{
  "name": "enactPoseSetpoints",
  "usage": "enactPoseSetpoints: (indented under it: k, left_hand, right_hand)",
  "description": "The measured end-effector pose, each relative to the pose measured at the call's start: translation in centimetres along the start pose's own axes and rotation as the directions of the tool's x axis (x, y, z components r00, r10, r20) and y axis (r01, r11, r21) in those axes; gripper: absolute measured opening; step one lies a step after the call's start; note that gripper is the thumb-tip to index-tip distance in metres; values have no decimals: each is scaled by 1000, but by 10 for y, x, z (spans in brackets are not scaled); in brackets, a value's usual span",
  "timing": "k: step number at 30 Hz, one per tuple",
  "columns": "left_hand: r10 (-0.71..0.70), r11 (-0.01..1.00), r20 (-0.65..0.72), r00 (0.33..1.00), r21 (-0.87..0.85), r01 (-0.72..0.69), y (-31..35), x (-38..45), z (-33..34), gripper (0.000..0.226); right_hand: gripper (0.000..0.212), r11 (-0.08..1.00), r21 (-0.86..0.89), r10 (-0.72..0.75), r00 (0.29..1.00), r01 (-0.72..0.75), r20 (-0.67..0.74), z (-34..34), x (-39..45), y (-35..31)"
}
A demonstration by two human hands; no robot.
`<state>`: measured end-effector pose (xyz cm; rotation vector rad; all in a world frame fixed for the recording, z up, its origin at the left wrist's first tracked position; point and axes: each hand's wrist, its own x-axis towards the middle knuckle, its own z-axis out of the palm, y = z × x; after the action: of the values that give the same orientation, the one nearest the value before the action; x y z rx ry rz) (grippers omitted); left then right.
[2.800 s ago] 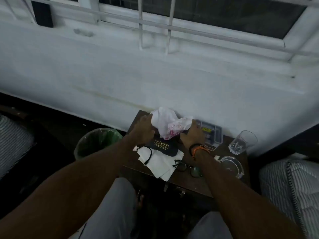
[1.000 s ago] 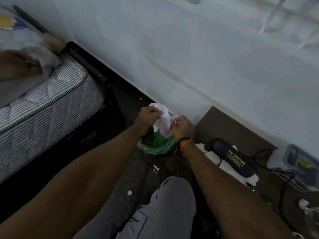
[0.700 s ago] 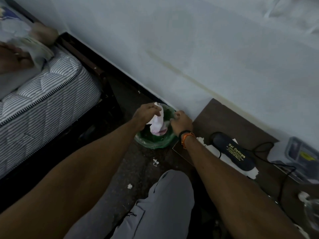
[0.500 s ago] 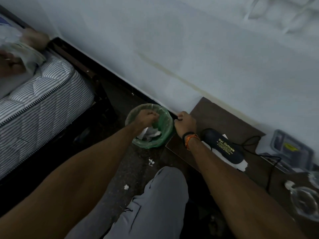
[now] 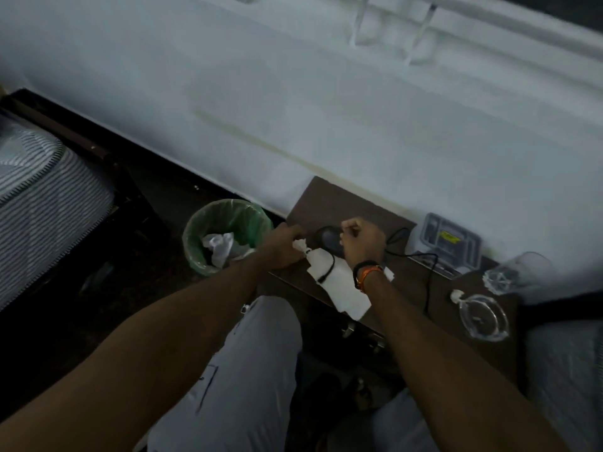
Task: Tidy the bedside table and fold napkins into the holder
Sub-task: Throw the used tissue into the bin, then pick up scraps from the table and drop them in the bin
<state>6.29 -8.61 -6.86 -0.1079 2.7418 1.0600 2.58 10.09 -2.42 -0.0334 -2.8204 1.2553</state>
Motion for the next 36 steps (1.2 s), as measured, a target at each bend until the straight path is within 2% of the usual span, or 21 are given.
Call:
enactPoseSetpoints:
  k: [5,9,13,16,21,26,28,30,33,36]
  left_hand:
    - [6,996,-24,1000,94,-4,12,1,13,23]
    - [-6,999,-86,996,37,9,26,0,13,30]
    - [-33,998,-169,985,38,40,50,-3,7,19]
    - [12,1000,-225,974,12,-9,67,-4,11,8]
    - [69,993,-196,978,-77,-86,97,-9,32,20]
    - [197,978,-161,967,-40,-206,133,-13,63,21]
    - [209,974,-127,970,-65,-218,146,-13,73,18]
    - [220,971,-106,970,-71,-228,158,-12,84,17]
    - [218,966,-87,972,-122,-227,172,-12,99,17]
    - [217,965,-73,973,-134,-225,178,-12,111,15]
  right_hand:
    - [15,998,-57,-9,997,5,-73,-38,-13,28]
    - [19,997,-76,13,994,-21,-104,-71,-14,47]
    - [19,991,-110,56,989,-71,-136,-101,-18,60]
    - [21,977,-181,92,989,-112,-113,-118,-32,70]
    - [17,949,-239,195,978,-206,-69,-151,-64,92]
    - [14,891,-286,339,936,-353,-98,-183,-90,121]
    - [19,852,-287,420,899,-437,-122,-196,-100,134]
    - [25,810,-307,500,862,-499,-84,-205,-106,148]
    - [45,784,-391,539,841,-482,44,-210,-110,166]
    - [62,785,-386,559,823,-485,103,-206,-111,173]
